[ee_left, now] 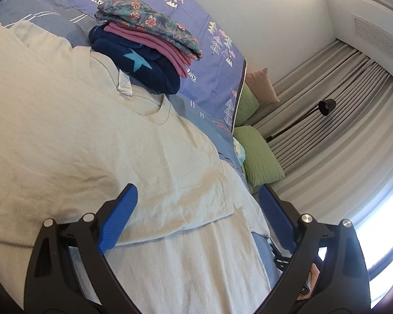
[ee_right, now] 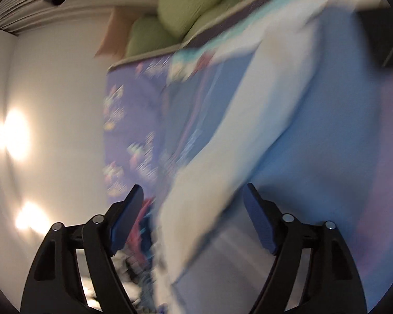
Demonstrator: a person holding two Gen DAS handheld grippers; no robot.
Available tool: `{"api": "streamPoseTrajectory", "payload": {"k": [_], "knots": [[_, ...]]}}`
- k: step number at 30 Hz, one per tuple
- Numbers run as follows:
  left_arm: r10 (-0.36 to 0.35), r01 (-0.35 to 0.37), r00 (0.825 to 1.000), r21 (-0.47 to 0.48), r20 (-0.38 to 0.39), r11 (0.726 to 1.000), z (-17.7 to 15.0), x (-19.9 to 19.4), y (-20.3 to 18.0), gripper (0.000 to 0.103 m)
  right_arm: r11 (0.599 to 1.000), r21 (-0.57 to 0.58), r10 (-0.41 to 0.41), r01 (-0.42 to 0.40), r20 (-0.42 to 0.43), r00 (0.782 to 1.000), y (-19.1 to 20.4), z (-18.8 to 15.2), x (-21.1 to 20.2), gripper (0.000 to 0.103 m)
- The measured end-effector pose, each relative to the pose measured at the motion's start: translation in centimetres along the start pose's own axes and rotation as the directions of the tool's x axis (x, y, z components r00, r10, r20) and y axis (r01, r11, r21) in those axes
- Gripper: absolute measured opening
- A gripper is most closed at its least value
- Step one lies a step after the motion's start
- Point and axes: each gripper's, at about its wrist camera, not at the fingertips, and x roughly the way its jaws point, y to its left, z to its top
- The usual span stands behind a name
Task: Fold small clothes
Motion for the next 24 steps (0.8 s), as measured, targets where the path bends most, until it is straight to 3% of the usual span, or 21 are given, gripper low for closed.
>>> {"api": "streamPoseTrajectory", "payload": {"k": [2,7,12,20,24], "knots": [[0.018,-0.018,1.0,0.013,-0.008,1.0,0.0,0.2,-0.2,0.095,0.998,0.033,-0.053,0.052,0.01,0.999,-1.5,1.8,-0.9,0.091],[0.022,-0.022,1.0,0.013,-0.012,1.0,0.0,0.3,-0.2,0.095,0.986,0.163,-0.005,0.023,-0.114,0.993,-3.6,4.3,1.6,0.091],[0.008,-0.008,1.0,0.0,-0.007,1.0,0.0,0.1,-0.1,0.095,0.966,0.252,-0.011,0.059,-0.19,0.982,-4.0,6.7,4.0,0.094],[0.008,-0.008,1.0,-0.001,-0.008,1.0,0.0,0.2,-0.2,0.096,0.968,0.23,-0.068,0.1,-0.145,0.987,-2.8,7.8,5.6,0.102],[0.007,-0.007,1.0,-0.001,-0.008,1.0,0.0,0.1,-0.2,0.096,0.985,0.165,-0.032,0.044,-0.078,0.996,-2.8,8.3,5.6,0.102]]}}
